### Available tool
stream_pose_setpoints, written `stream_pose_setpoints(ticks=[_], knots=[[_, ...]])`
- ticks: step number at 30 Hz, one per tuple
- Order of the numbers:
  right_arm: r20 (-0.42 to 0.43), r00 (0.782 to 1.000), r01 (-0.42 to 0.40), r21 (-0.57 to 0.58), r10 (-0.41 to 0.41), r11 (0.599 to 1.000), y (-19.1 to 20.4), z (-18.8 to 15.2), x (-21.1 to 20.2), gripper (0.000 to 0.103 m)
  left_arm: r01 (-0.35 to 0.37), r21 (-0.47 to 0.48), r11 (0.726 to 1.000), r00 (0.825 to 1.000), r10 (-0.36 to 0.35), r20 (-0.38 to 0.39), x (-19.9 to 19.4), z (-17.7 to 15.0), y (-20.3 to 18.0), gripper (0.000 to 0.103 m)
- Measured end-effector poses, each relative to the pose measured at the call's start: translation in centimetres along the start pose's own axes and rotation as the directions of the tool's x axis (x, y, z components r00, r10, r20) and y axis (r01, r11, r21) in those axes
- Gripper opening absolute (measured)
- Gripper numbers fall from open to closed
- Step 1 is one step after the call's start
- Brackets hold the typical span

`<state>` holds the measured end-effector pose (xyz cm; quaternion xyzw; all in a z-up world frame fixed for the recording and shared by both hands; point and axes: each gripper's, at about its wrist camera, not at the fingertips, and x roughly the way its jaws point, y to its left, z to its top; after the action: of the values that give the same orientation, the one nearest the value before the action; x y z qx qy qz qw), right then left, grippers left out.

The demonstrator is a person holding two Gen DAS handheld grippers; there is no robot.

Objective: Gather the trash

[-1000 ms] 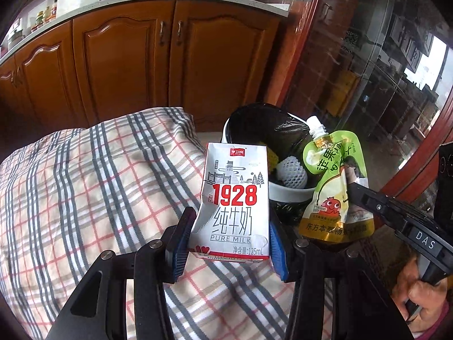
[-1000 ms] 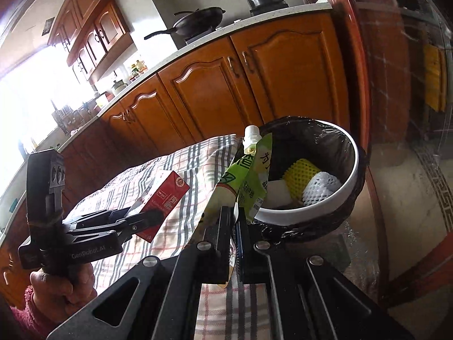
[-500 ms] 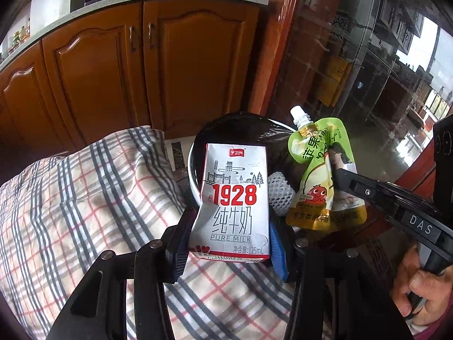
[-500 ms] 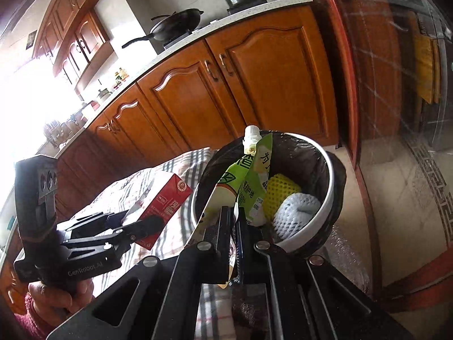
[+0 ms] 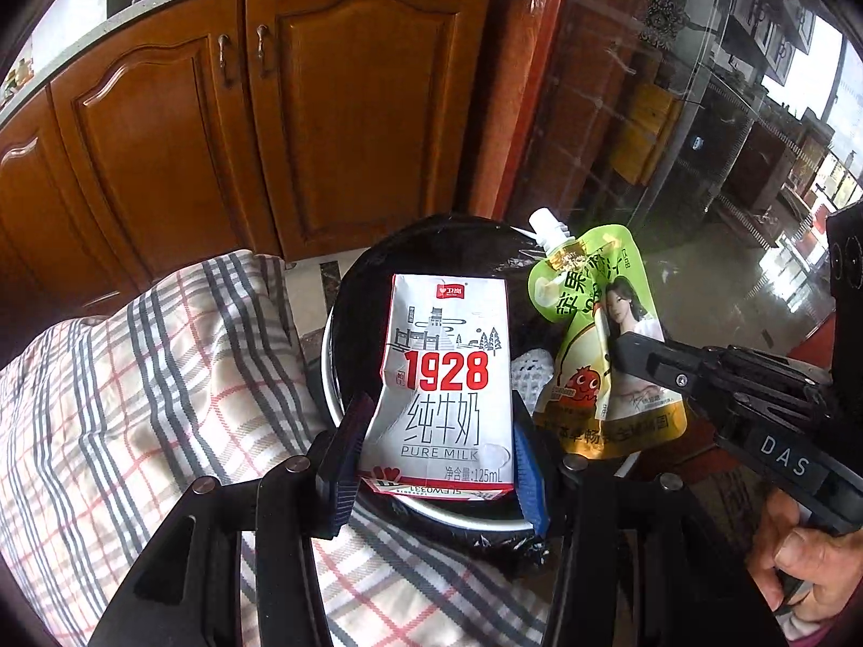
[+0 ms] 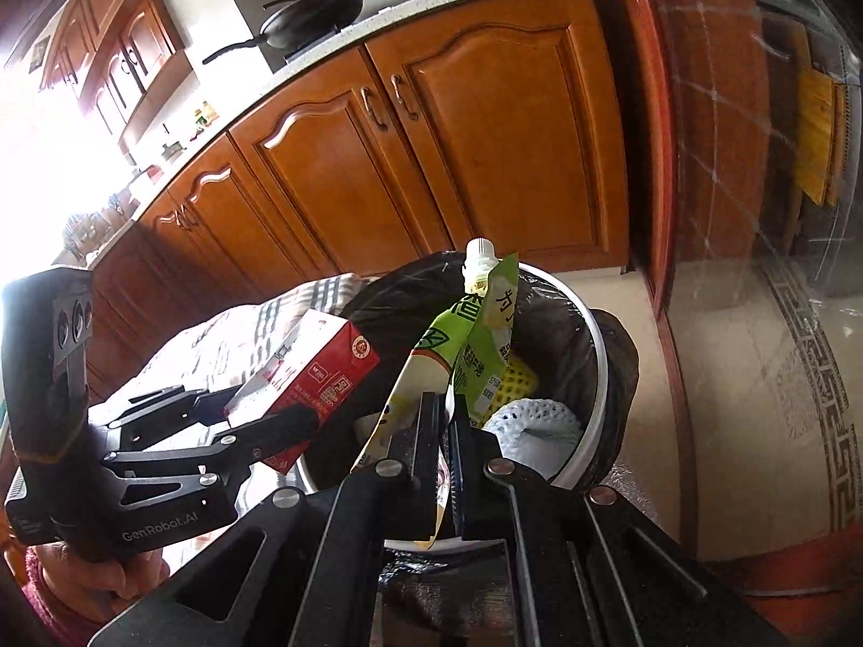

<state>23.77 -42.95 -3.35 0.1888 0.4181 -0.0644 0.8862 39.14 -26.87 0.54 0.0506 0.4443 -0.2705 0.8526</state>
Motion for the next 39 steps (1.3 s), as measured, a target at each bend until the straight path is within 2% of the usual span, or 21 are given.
stream_pose_setpoints(ticks=[9, 13, 19, 26, 28, 29, 39], knots=[[-0.040, 0.999, 0.016, 0.005, -0.016, 1.000, -0.6, 0.4, 1.3, 0.003, -0.016, 0.002, 1.000, 0.999, 0.016, -0.043, 2.9, 1.4, -0.2, 0.047], [-0.044, 0.999, 0.007, 0.025, -0.006, 1.000, -1.0, 0.7, 1.5, 0.009, -0.022, -0.003, 1.000, 0.998, 0.022, -0.059, 3.1, 1.6, -0.5, 0.048], [-0.016, 1.000, -0.007, 0.049, 0.008, 0.999, -1.2, 0.5, 0.5, 0.010, -0.018, -0.020, 1.000, 1.000, 0.018, -0.018, 1.2, 0.8, 0.0, 0.053], [0.042, 0.998, -0.047, 0.082, 0.044, 0.996, -0.8, -1.0, -1.3, 0.013, 0.041, -0.116, 0.992, 0.998, -0.036, 0.047, -2.1, -3.0, 2.4, 0.053], [0.065, 0.996, -0.061, 0.090, 0.055, 0.994, -0.5, -1.8, -1.9, 0.021, 0.051, -0.146, 0.988, 0.996, -0.041, 0.076, -3.3, -4.3, 3.2, 0.055], [0.075, 0.996, -0.064, 0.093, 0.058, 0.994, -0.1, -2.2, -2.2, 0.022, 0.044, -0.162, 0.986, 0.997, -0.034, 0.067, -4.0, -5.1, 3.4, 0.055], [0.160, 0.986, -0.053, 0.079, 0.040, 0.995, 4.7, -6.8, -4.6, 0.042, 0.041, -0.248, 0.968, 0.983, 0.005, 0.183, -10.6, -12.4, 5.1, 0.060]])
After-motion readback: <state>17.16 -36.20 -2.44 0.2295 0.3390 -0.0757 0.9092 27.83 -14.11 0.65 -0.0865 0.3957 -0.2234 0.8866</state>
